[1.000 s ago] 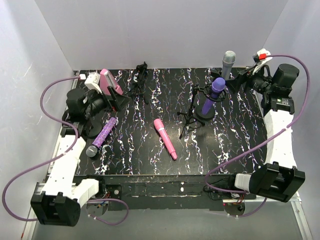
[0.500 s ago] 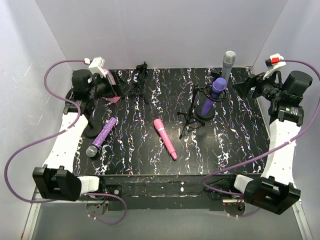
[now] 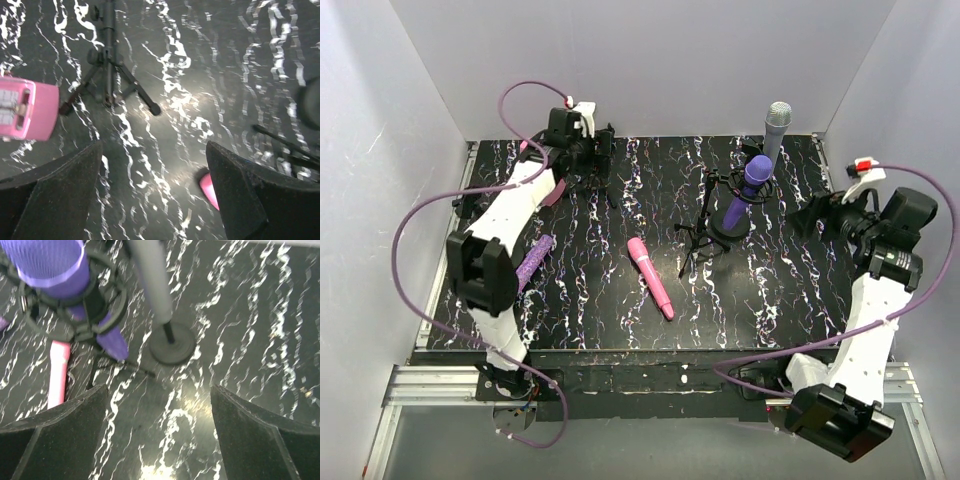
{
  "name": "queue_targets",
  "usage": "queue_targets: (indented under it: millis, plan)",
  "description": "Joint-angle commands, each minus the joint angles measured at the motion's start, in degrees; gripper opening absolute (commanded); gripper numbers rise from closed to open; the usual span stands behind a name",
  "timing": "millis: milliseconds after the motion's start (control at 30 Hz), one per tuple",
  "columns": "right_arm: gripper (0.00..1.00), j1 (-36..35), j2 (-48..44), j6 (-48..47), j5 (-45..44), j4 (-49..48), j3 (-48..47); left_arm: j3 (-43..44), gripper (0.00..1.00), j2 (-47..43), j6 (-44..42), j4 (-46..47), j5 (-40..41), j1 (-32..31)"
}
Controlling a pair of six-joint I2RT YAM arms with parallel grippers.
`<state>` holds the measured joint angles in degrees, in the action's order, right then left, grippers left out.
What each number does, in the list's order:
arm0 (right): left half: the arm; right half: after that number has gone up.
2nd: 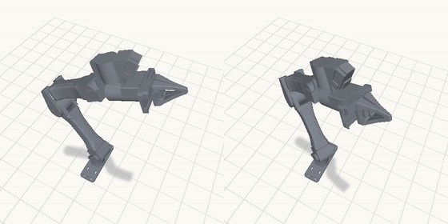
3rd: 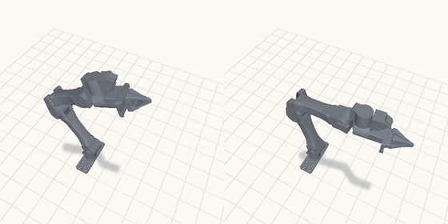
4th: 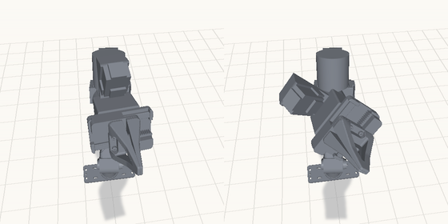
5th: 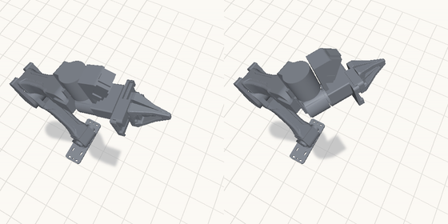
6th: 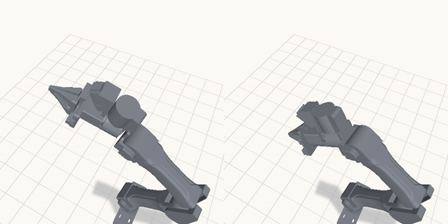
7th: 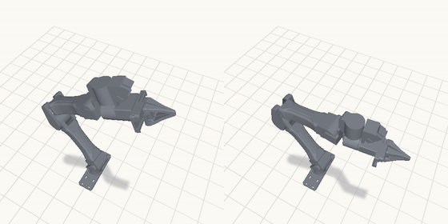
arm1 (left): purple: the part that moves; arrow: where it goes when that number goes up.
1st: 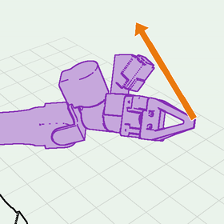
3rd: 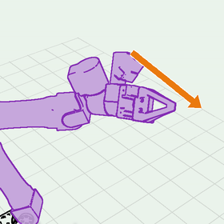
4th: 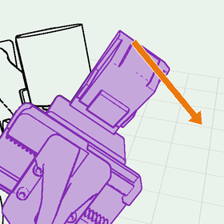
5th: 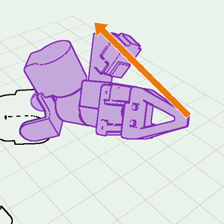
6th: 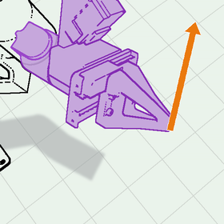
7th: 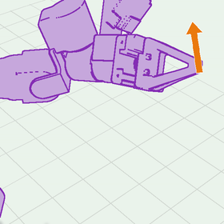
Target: Attach the microphones to the stand
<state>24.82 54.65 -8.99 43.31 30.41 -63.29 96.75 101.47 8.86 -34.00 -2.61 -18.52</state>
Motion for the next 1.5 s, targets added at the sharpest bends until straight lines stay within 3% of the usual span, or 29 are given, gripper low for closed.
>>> queue_targets:
  millis: [0, 233, 633, 800, 1233, 1300, 1400, 1467]
  plan:
    - [0.9, 0.4, -4.5, -6.8, 6.1, 7.9, 5.5, 8.2, 0.8, 7.8, -6.7, -3.2, 6.8, -0.2]
    - [0.9, 0.6, -13.5, -7.5, 13.8, 5.3, 17.6, 22.0, 0.73, 20.9, -10.7, -3.2, 10.0, -0.2]
    - [0.89, 0.9, -14.2, -6.2, 18.2, 2.4, 22.2, 36.9, 0.73, 37.7, -15.3, -3.7, 10.2, -0.1]
    - [0.88, 1.2, -14.0, -6.1, 18.0, 2.2, 22.5, 37.5, 0.63, 40.6, -15.3, -0.3, 11.1, -0.1]
    - [0.88, 1.7, -13.7, -6.0, 18.9, 1.8, 22.9, 36.7, 0.64, 45.4, -15.3, 4.4, 13.2, -0.2]
    - [0.88, 1.6, -13.7, -6.1, 19.1, 1.8, 23.0, 36.8, 0.57, 46.0, -15.5, 4.4, 13.0, -0.1]
    - [0.88, 1.8, -13.6, -6.0, 19.2, 1.7, 23.0, 36.5, 0.4, 46.1, -15.9, 4.3, 13.3, -0.1]
    - [0.88, 1.9, -13.6, -6.0, 19.3, 1.8, 23.1, 35.9, 0.24, 45.7, -16.2, 4.4, 13.5, -0.2]
